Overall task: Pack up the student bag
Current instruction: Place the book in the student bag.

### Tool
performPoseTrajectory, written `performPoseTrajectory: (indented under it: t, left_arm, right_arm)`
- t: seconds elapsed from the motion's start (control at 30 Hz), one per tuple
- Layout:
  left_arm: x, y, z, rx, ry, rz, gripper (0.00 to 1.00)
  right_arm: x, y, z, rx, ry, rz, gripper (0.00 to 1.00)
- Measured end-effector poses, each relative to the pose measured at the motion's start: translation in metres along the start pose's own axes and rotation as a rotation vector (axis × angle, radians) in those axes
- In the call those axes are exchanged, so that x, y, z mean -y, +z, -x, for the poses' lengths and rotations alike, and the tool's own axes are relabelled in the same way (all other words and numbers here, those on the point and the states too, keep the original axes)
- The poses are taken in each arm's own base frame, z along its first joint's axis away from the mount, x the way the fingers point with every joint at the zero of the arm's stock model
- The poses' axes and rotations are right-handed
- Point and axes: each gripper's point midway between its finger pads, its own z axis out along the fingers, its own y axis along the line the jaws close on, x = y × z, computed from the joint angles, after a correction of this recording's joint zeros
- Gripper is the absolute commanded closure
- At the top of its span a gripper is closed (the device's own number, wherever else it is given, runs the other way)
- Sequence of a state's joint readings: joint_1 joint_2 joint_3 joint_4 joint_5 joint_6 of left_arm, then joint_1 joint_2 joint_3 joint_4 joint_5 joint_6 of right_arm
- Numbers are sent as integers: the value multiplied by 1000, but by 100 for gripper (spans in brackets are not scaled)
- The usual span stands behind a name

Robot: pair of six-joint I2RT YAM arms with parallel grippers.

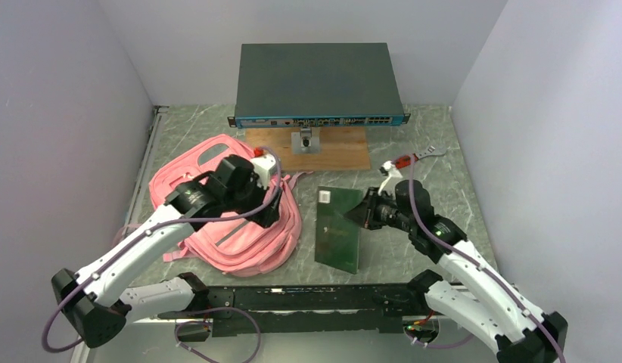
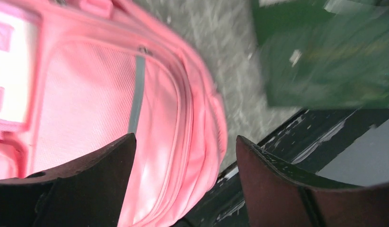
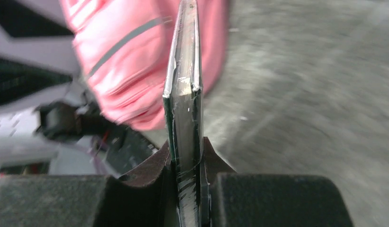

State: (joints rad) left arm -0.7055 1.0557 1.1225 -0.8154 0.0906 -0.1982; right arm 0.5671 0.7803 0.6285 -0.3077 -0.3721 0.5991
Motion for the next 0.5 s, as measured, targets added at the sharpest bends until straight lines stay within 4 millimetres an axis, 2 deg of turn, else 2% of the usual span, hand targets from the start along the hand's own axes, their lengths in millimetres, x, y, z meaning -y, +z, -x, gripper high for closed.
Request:
performPoseTrajectory:
  t: [0.1, 0.23, 0.33, 0.5]
  left_arm:
    - [1, 19, -37, -115, 0, 20, 22]
    - [24, 36, -82, -260, 83, -5, 26]
    - [36, 49, -99, -331, 142, -3, 37]
    - [23, 67, -120, -428, 189, 111, 47]
  right_arm:
    - [33, -19, 4, 55, 74, -221, 100]
    - [58, -38, 1, 66, 130, -398, 100]
    - [65, -42, -5, 50, 150, -442, 100]
    - [60, -42, -9, 21, 172, -431, 100]
